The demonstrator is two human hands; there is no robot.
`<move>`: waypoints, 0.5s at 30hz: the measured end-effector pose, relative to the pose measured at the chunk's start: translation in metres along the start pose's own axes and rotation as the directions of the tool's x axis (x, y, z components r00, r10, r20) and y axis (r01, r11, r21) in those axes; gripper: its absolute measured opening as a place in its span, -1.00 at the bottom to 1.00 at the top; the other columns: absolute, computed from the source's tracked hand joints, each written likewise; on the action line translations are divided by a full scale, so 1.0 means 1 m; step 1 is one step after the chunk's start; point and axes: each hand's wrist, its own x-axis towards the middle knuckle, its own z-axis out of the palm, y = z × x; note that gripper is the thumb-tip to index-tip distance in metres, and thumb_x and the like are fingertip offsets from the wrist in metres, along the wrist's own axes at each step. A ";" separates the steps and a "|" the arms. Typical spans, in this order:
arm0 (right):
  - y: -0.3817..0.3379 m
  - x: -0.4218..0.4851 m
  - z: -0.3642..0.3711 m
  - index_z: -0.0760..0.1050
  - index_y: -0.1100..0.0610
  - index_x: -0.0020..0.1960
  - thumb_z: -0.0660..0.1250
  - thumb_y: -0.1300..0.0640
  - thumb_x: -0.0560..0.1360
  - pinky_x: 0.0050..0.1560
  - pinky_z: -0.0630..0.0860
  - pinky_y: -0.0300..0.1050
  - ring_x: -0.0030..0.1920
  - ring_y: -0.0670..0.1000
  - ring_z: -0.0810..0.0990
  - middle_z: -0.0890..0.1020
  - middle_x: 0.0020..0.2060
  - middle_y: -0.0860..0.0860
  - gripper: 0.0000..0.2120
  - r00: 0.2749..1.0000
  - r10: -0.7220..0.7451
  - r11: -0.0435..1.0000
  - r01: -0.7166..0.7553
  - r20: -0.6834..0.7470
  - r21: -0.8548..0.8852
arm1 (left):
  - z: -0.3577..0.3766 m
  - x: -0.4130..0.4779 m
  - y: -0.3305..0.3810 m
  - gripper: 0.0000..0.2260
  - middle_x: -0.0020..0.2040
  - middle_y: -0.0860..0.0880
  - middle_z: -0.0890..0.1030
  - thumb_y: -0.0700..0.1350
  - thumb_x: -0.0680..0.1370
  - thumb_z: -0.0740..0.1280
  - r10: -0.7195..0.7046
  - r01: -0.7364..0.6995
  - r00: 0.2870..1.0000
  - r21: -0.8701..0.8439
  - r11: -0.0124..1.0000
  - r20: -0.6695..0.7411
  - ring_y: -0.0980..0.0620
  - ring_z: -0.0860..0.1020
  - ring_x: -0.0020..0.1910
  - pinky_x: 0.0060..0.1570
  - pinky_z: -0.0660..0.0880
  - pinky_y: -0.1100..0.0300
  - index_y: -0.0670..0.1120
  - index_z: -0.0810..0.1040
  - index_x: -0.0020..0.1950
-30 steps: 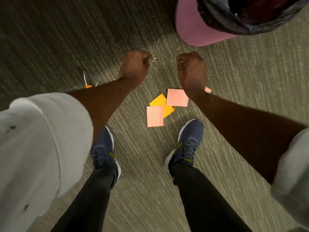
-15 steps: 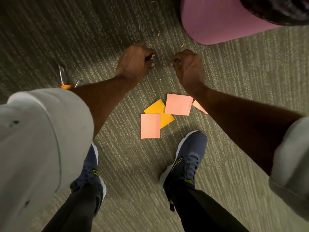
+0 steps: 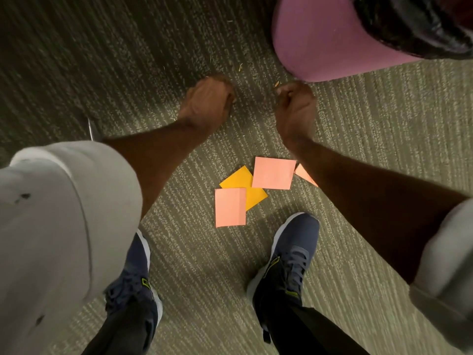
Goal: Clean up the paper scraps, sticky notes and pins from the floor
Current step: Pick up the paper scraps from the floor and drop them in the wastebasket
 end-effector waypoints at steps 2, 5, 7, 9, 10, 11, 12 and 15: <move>-0.004 0.007 0.008 0.61 0.13 -0.12 0.33 0.15 0.54 -0.21 0.63 -0.06 -0.19 -0.05 0.66 0.69 -0.21 -0.01 -0.89 0.967 0.250 0.964 -0.244 -0.047 0.107 | 0.001 0.003 0.003 -0.82 -0.04 -0.04 0.67 -0.10 0.64 0.26 -0.097 0.085 0.993 -0.153 0.985 -0.074 0.00 0.63 -0.08 -0.13 0.55 0.14 -0.04 0.66 0.00; -0.011 0.016 0.017 0.63 0.11 -0.15 0.44 0.12 0.50 -0.22 0.64 -0.17 -0.19 -0.06 0.67 0.70 -0.23 -0.03 -0.92 0.899 0.434 0.884 -0.412 -0.059 0.219 | -0.001 0.019 0.010 -0.84 -0.10 0.02 0.68 -0.05 0.62 0.31 -0.305 0.230 0.939 -0.372 0.899 -0.159 0.12 0.62 -0.14 -0.14 0.62 0.15 -0.02 0.68 0.00; -0.012 0.019 0.020 0.64 0.11 -0.18 0.49 0.13 0.47 -0.20 0.64 -0.18 -0.18 -0.06 0.67 0.70 -0.23 -0.04 -0.91 0.869 0.490 0.848 -0.458 -0.066 0.266 | -0.002 0.033 0.014 -0.86 -0.07 0.03 0.68 -0.04 0.60 0.35 -0.365 0.268 0.917 -0.428 0.863 -0.162 0.15 0.61 -0.12 -0.13 0.61 0.22 -0.04 0.68 0.03; -0.012 0.020 0.020 0.64 0.12 -0.21 0.49 0.14 0.46 -0.21 0.64 -0.18 -0.20 -0.07 0.67 0.71 -0.24 -0.03 -0.91 0.865 0.500 0.840 -0.469 -0.051 0.274 | -0.004 0.043 0.017 -0.86 -0.05 0.01 0.68 -0.02 0.58 0.39 -0.379 0.277 0.910 -0.428 0.860 -0.172 0.14 0.62 -0.10 -0.12 0.61 0.22 -0.04 0.68 0.03; -0.012 0.021 0.020 0.65 0.13 -0.21 0.49 0.15 0.46 -0.22 0.63 -0.20 -0.21 -0.08 0.67 0.71 -0.24 -0.02 -0.90 0.866 0.498 0.838 -0.470 -0.038 0.278 | -0.003 0.046 0.017 -0.87 -0.05 0.01 0.68 -0.03 0.57 0.40 -0.375 0.278 0.911 -0.416 0.866 -0.172 0.13 0.62 -0.11 -0.11 0.61 0.22 -0.04 0.69 0.02; -0.012 0.021 0.020 0.65 0.13 -0.22 0.49 0.14 0.46 -0.21 0.62 -0.21 -0.22 -0.08 0.66 0.71 -0.25 -0.02 -0.90 0.873 0.487 0.845 -0.461 -0.034 0.271 | -0.004 0.047 0.017 -0.88 -0.06 0.00 0.70 -0.04 0.56 0.42 -0.374 0.281 0.913 -0.412 0.867 -0.165 0.13 0.62 -0.12 -0.12 0.60 0.23 -0.04 0.70 0.01; -0.013 0.022 0.020 0.65 0.12 -0.22 0.50 0.12 0.46 -0.21 0.62 -0.21 -0.22 -0.07 0.67 0.71 -0.25 -0.02 -0.89 0.882 0.470 0.859 -0.448 -0.032 0.248 | -0.004 0.048 0.017 -0.89 -0.07 -0.01 0.70 -0.06 0.56 0.42 -0.379 0.294 0.914 -0.406 0.865 -0.147 0.13 0.62 -0.14 -0.13 0.58 0.26 -0.05 0.71 0.01; -0.016 0.025 0.021 0.66 0.12 -0.21 0.50 0.12 0.46 -0.19 0.64 -0.16 -0.25 -0.08 0.68 0.71 -0.27 -0.03 -0.90 0.904 0.427 0.885 -0.408 -0.038 0.224 | -0.006 0.050 0.019 -0.88 -0.11 -0.05 0.71 -0.09 0.56 0.41 -0.334 0.271 0.932 -0.340 0.900 -0.142 0.09 0.63 -0.19 -0.14 0.59 0.24 -0.08 0.73 -0.01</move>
